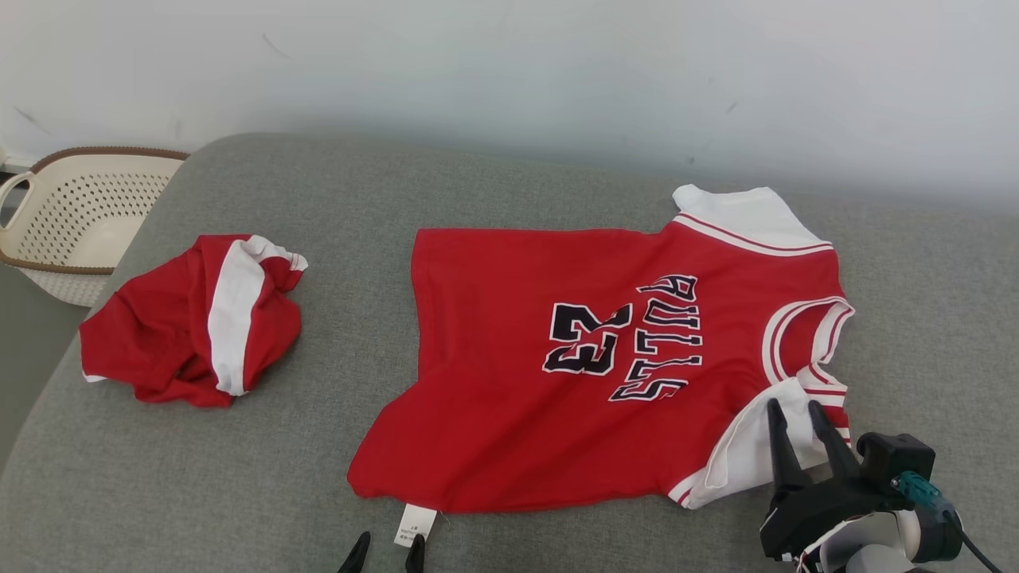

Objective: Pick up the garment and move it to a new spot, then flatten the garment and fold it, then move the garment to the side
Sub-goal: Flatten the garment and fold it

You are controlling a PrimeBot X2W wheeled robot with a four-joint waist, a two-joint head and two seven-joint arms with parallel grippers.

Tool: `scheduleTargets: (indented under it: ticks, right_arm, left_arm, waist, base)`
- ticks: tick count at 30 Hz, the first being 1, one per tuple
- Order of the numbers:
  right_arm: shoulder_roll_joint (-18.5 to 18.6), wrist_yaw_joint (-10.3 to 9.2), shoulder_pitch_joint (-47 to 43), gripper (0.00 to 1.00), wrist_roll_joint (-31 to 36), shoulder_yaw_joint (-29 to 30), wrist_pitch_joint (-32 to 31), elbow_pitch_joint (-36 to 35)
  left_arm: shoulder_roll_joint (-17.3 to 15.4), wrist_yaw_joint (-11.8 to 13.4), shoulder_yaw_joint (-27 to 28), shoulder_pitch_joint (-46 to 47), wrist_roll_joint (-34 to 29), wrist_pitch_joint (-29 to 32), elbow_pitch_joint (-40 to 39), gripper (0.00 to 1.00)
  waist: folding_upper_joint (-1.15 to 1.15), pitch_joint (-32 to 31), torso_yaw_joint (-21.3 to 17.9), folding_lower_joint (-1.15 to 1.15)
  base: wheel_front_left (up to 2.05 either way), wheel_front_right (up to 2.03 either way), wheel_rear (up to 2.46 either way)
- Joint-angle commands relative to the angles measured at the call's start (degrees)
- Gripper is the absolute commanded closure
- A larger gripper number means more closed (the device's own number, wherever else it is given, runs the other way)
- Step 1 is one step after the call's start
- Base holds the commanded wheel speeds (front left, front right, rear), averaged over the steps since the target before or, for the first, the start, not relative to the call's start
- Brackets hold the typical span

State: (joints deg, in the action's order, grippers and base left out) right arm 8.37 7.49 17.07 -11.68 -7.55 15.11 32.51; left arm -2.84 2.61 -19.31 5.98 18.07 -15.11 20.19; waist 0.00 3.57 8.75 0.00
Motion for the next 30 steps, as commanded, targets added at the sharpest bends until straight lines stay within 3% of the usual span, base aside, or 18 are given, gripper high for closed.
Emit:
scheduleTargets:
  ticks: [1,16,17,18,19,27,28,30]
  right_arm:
    - [0.32,0.0,0.3,1.0,0.12,-0.17,0.05,0.52]
    - [0.81,0.0,-1.86,1.0,-1.82,-1.18,0.04,-0.42]
    - [0.78,0.0,-2.08,0.93,-1.96,-1.31,0.04,-0.76]
    - [0.75,0.0,-2.31,0.65,-1.99,-1.45,0.04,-0.94]
    - [0.83,0.0,-2.54,0.0,-2.02,-1.54,0.04,-0.97]
    - [0.97,0.0,-1.92,0.0,-1.54,-1.33,0.04,0.05]
    - [0.97,0.0,-1.75,0.16,-1.47,-1.29,0.04,0.33]
    - [0.94,0.0,-1.48,0.62,-1.33,-1.36,0.04,0.58]
  left_arm:
    - [-0.1,-0.07,-0.17,-0.62,0.2,-0.07,0.12,0.0]
    - [-0.09,0.2,0.13,-0.17,0.23,-0.07,-0.11,0.0]
    - [-0.09,0.16,0.0,-0.14,0.24,-0.07,-0.15,0.0]
    - [-0.11,0.15,-0.03,-0.11,0.22,-0.07,-0.14,0.0]
    - [-0.12,0.16,-0.03,-0.08,0.22,-0.07,-0.1,0.0]
    - [-0.09,0.11,-0.01,-0.14,0.29,-0.07,0.4,0.0]
    - [-0.09,0.15,0.05,-0.1,0.18,-0.07,0.31,0.0]
    - [-0.1,0.2,0.33,0.02,0.04,-0.07,-0.07,0.0]
  waist:
    - [0.0,0.16,0.18,0.0]
    - [0.0,0.25,-1.61,0.0]
    - [0.0,0.29,-1.73,0.0]
    - [0.0,0.32,-1.84,0.0]
    - [0.0,0.35,-1.94,0.0]
    - [0.0,0.6,-1.39,0.0]
    - [0.0,0.65,-1.2,0.0]
    - [0.0,0.82,-0.89,0.0]
  base:
    - [0.0,0.0,0.0]
    - [0.0,0.0,0.0]
    - [0.0,0.0,0.0]
    - [0.0,0.0,0.0]
    - [0.0,0.0,0.0]
    - [0.0,0.0,0.0]
    - [0.0,0.0,0.0]
    - [0.0,0.0,0.0]
